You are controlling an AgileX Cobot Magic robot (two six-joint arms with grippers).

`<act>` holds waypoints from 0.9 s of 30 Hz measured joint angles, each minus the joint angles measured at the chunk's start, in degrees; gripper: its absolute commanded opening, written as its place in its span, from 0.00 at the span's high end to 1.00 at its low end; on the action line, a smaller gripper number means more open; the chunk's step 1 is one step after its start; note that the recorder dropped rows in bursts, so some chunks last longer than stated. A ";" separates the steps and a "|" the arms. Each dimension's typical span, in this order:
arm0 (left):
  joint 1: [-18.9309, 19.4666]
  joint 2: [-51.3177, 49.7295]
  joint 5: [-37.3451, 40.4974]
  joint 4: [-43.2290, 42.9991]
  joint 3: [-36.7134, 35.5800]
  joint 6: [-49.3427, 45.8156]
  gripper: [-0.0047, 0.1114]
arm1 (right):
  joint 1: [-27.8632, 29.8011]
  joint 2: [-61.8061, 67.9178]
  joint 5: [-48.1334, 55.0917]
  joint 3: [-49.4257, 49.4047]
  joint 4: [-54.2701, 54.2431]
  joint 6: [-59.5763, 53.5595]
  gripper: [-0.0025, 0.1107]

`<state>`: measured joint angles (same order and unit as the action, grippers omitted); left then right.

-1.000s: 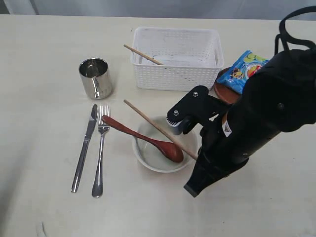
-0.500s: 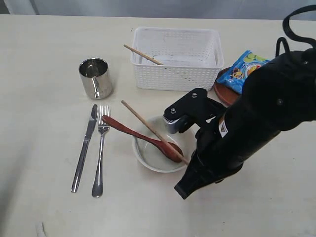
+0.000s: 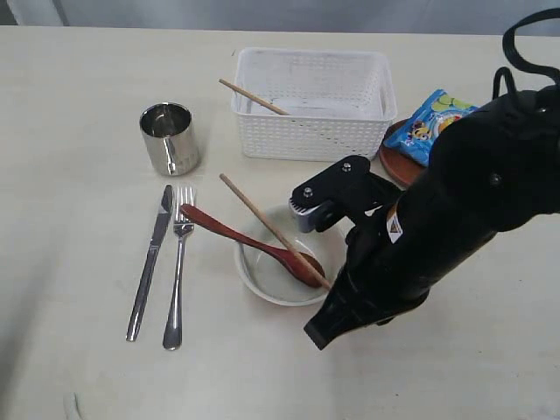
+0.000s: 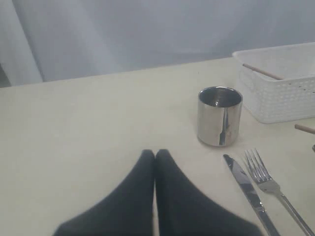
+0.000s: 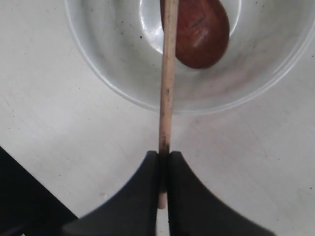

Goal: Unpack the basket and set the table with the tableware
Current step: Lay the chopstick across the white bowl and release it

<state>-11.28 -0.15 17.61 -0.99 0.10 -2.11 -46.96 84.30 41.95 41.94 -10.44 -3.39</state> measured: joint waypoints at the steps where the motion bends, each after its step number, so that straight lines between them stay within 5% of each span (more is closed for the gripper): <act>1: 0.00 0.00 0.00 0.00 0.00 0.00 0.96 | 0.00 0.00 -0.01 0.00 0.00 -0.13 0.98; 7: 0.00 0.00 0.00 0.00 0.00 0.00 0.96 | 0.00 0.00 0.08 0.00 -0.16 -0.37 0.95; 15: 0.00 0.00 0.00 0.00 0.00 0.00 0.96 | 0.00 0.00 0.08 0.00 -0.16 -0.47 0.56; 27: 0.00 0.00 0.00 0.00 0.00 0.00 0.96 | 0.00 -1.08 1.98 3.13 1.55 -0.47 0.56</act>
<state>-11.28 -0.15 17.61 -0.99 0.10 -2.11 -46.96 83.22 43.93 45.08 -8.89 -3.86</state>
